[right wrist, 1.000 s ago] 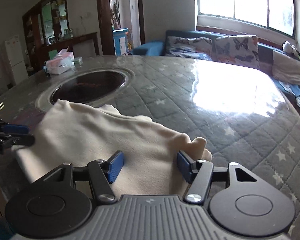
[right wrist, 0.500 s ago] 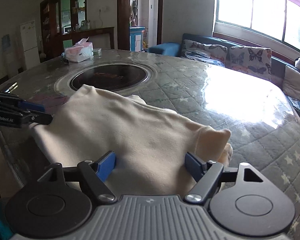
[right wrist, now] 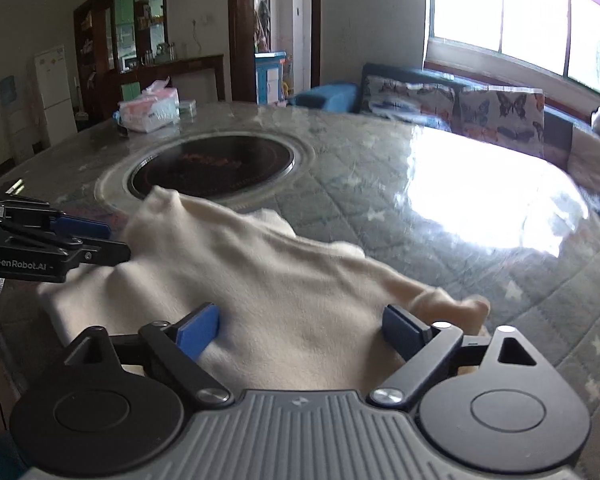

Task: Fold clothes
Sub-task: 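Move both open grippers to one end of the folded sweatshirt, then grasp the sweatshirt end with the left gripper while the right gripper grasps beside it, then lift the held end and fold it over the sweatshirt with both grippers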

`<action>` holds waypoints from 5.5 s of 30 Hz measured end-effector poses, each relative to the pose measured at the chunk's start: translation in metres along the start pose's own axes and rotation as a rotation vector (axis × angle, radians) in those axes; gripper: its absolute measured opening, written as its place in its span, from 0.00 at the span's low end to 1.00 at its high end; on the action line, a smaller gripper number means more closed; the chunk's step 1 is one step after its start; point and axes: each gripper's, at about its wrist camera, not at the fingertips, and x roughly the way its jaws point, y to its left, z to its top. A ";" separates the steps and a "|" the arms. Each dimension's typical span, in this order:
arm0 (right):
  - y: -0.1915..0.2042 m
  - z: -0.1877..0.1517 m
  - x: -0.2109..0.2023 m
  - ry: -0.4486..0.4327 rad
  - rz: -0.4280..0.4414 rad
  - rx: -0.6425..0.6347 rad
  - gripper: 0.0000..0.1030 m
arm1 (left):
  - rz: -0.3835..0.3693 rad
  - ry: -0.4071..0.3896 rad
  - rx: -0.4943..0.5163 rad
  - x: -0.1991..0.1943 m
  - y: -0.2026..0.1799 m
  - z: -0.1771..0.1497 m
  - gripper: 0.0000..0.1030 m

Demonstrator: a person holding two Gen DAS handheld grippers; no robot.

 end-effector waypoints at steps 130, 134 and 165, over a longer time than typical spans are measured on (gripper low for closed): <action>0.127 0.041 -0.040 -0.055 0.359 -0.362 0.05 | -0.357 0.201 -0.737 0.016 0.067 0.007 0.58; 0.126 0.037 -0.044 -0.056 0.381 -0.361 0.05 | -0.378 0.219 -0.744 0.021 0.067 0.001 0.27; -0.066 -0.012 -0.040 -0.004 -0.132 0.227 0.41 | -0.304 0.187 -0.625 0.011 0.058 0.003 0.22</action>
